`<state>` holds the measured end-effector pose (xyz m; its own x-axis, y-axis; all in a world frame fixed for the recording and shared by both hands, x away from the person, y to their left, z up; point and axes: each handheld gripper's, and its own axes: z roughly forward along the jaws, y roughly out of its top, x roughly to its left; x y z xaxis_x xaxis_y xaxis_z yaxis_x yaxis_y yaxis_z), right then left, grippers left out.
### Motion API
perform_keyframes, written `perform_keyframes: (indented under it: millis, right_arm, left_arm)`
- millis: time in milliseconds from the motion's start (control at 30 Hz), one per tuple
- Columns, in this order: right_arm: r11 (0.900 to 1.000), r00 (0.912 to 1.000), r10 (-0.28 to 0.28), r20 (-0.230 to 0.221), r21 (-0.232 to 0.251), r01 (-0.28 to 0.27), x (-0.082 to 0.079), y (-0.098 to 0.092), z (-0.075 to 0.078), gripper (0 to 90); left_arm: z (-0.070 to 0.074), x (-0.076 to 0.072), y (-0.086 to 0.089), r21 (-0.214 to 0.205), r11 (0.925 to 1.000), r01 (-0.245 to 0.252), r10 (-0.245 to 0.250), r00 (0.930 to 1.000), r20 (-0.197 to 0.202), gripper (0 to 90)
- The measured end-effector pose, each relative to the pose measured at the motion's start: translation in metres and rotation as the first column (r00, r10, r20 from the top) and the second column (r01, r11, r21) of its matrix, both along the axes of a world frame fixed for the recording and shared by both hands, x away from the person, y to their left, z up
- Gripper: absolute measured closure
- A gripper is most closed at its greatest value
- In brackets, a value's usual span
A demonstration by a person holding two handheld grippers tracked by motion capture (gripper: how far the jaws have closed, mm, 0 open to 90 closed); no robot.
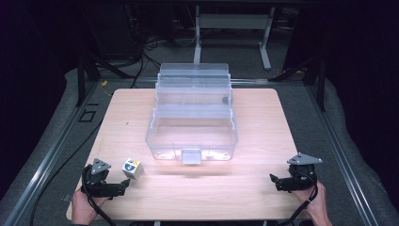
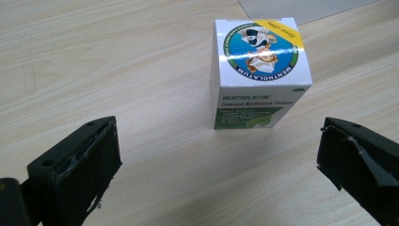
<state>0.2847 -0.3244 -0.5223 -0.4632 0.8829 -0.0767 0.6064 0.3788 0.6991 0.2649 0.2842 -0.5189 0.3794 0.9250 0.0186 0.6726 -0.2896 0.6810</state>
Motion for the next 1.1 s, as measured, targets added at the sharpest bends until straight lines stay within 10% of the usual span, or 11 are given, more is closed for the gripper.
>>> perform_keyframes:
  millis: [700,1100]
  right_arm:
    - [0.9994,0.9991,0.017,-0.039,0.031,-0.016,-0.002,0.001,0.007,0.5]
    - [0.9991,0.9984,0.021,-0.052,0.039,-0.019,-0.003,-0.001,0.011,1.3]
  left_arm:
    - [0.028,0.002,-0.013,0.039,0.999,-0.021,0.02,0.9993,0.032,0.2]
    - [0.027,0.025,-0.029,0.02,0.9998,-0.009,0.009,0.9996,-0.027,0.0]
